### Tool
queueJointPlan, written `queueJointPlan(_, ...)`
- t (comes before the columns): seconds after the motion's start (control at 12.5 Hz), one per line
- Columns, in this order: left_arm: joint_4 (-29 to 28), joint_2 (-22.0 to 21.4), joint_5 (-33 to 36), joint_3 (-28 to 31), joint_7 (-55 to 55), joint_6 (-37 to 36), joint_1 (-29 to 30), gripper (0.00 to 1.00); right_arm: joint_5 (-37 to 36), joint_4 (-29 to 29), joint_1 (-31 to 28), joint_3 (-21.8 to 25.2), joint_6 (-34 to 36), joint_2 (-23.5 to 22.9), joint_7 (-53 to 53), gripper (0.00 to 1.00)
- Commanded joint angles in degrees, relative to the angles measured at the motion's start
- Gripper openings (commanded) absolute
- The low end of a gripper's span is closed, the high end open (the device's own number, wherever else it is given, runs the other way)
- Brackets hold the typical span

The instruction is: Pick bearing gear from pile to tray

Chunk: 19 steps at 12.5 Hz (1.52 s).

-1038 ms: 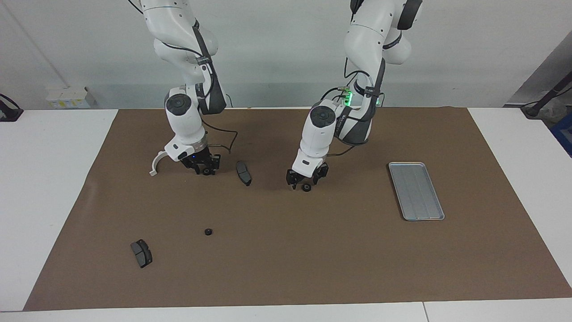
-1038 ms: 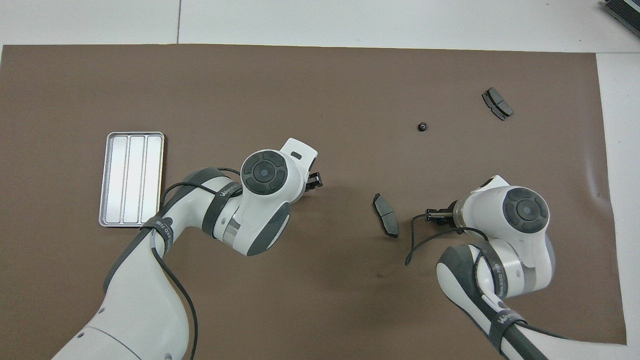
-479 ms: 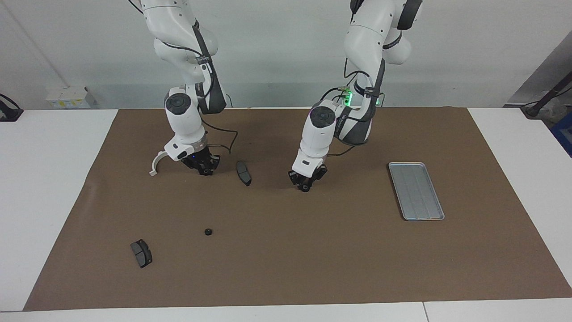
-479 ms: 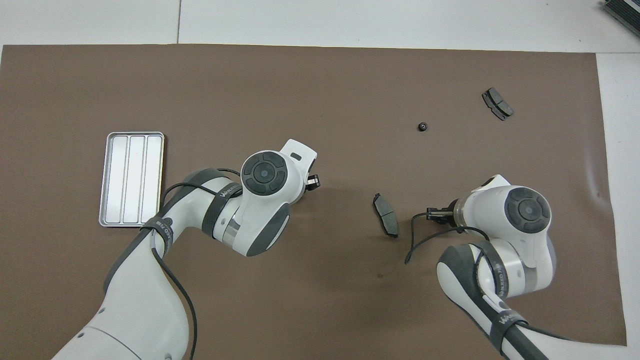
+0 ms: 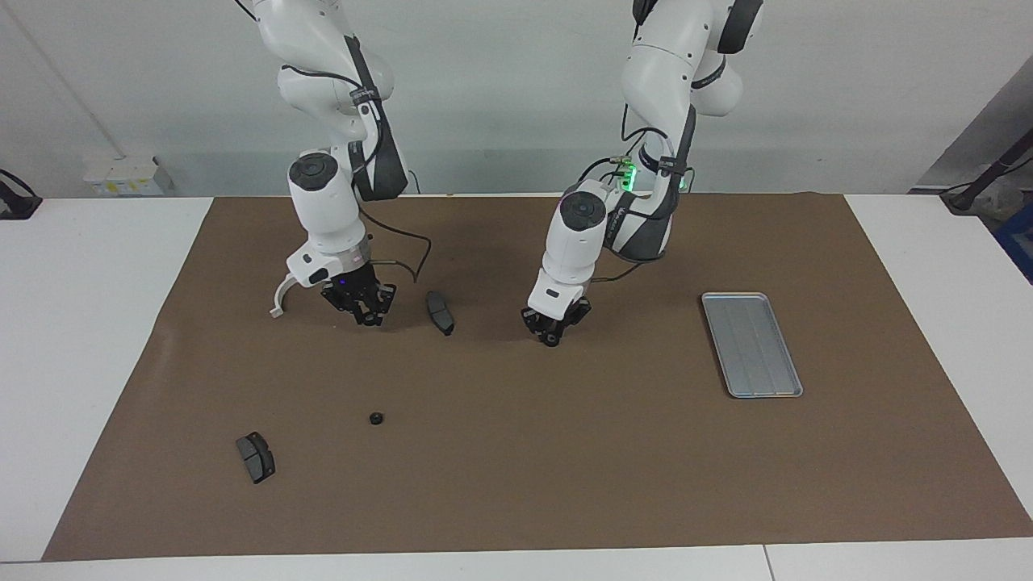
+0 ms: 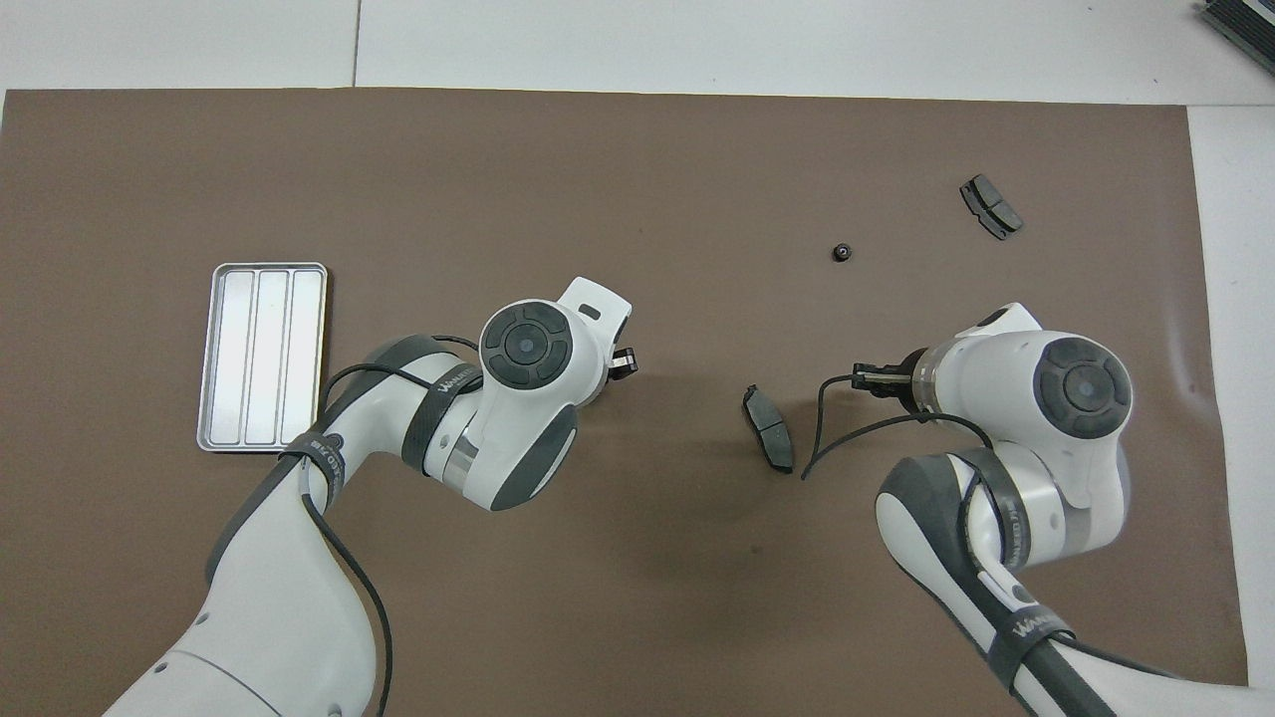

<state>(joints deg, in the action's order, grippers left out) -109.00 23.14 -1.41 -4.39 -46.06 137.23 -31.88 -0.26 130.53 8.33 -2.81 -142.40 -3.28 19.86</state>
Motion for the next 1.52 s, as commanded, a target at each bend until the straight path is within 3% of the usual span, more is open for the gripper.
queueJointPlan(0.0, -0.6, -0.4, 0.5, 0.3, 1.0, -0.3, 0.2, 0.2, 1.5, -6.3, 1.9, -0.4, 1.0, -5.0, 5.0, 0.02)
queueJointPlan(0.24, 1.0, -1.1, 0.5, 0.3, 1.8, -2.1, 3.0, 0.13, 1.5, -15.3, 5.5, -0.4, 4.6, -10.2, 11.6, 0.02)
queueJointPlan(0.48, 4.6, -1.3, 0.4, 0.2, 6.0, -8.6, 7.0, 0.11, 1.5, -21.6, 8.3, -0.4, 6.2, -13.7, 16.9, 0.02)
queueJointPlan(0.88, 4.2, -6.3, 0.0, 0.2, 27.0, -18.3, 19.5, 0.09, 0.4, -40.2, 17.2, -0.3, 12.0, -26.8, 29.7, 0.02)
queueJointPlan(1.2, 1.7, -8.5, -0.1, 0.3, 45.1, -19.9, 28.4, 0.09, -1.0, -46.8, 21.4, -0.3, 12.9, -32.9, 37.0, 0.01)
queueJointPlan(1.44, -2.1, -9.9, -0.1, 0.3, 56.3, -18.7, 34.0, 0.09, -2.8, -47.2, 24.0, -0.4, 12.5, -33.9, 38.9, 0.01)
